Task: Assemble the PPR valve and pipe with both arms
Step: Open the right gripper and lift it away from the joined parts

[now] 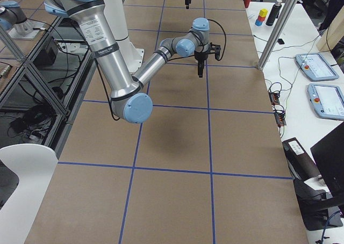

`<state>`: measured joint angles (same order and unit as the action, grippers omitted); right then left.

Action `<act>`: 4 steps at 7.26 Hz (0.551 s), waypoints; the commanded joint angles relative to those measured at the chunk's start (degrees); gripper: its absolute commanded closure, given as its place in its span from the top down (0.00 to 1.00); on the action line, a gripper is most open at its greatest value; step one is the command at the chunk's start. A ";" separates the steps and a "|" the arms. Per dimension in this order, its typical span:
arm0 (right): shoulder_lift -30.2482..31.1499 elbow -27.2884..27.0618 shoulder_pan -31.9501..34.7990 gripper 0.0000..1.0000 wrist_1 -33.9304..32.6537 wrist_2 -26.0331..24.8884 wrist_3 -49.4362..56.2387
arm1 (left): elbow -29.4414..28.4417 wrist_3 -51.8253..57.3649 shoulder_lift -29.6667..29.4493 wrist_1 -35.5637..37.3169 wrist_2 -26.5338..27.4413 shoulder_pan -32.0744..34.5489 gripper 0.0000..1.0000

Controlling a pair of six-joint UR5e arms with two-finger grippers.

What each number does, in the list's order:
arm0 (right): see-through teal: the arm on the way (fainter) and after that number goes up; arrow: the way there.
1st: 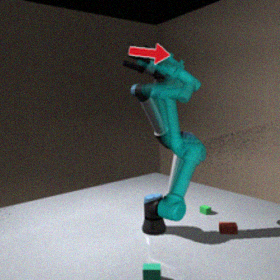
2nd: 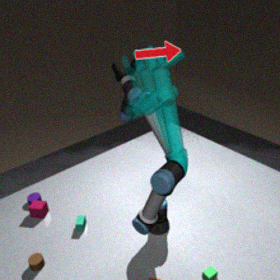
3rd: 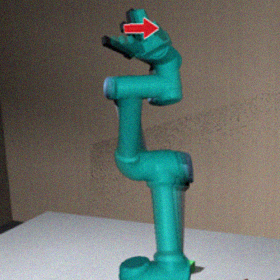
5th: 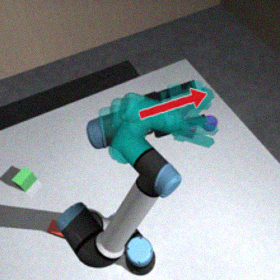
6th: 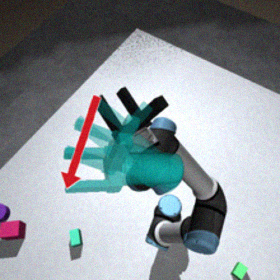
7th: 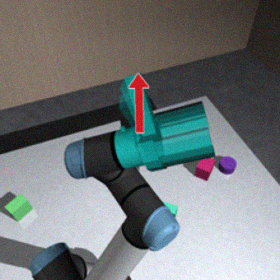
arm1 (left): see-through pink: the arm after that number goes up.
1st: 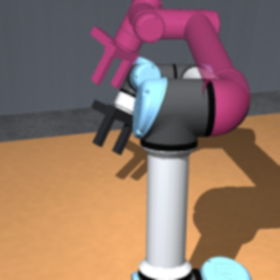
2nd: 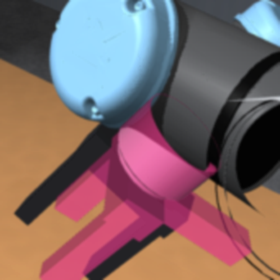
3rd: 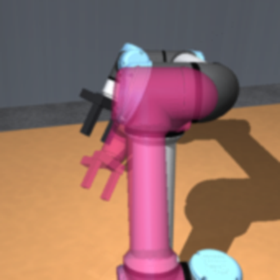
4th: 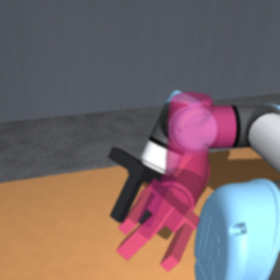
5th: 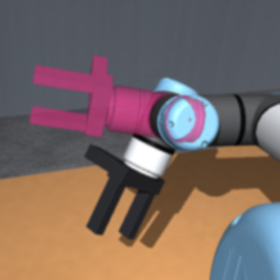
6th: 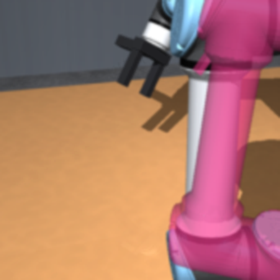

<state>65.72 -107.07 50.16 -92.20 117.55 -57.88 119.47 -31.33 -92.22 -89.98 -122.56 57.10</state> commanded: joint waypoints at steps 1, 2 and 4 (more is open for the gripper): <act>10.08 -1.91 8.33 0.99 0.36 4.59 14.65 | -1.42 17.02 5.63 0.50 -3.89 9.57 0.89; 14.91 -1.39 13.42 1.00 2.53 8.01 23.08 | -3.96 23.70 6.61 0.68 -5.39 13.70 0.99; 25.19 -1.39 21.52 1.00 5.09 12.76 36.72 | -8.45 27.20 6.79 0.94 -7.25 18.74 0.99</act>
<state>84.25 -108.51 66.53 -88.95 127.06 -30.24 113.47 -6.52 -85.73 -89.20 -128.79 72.87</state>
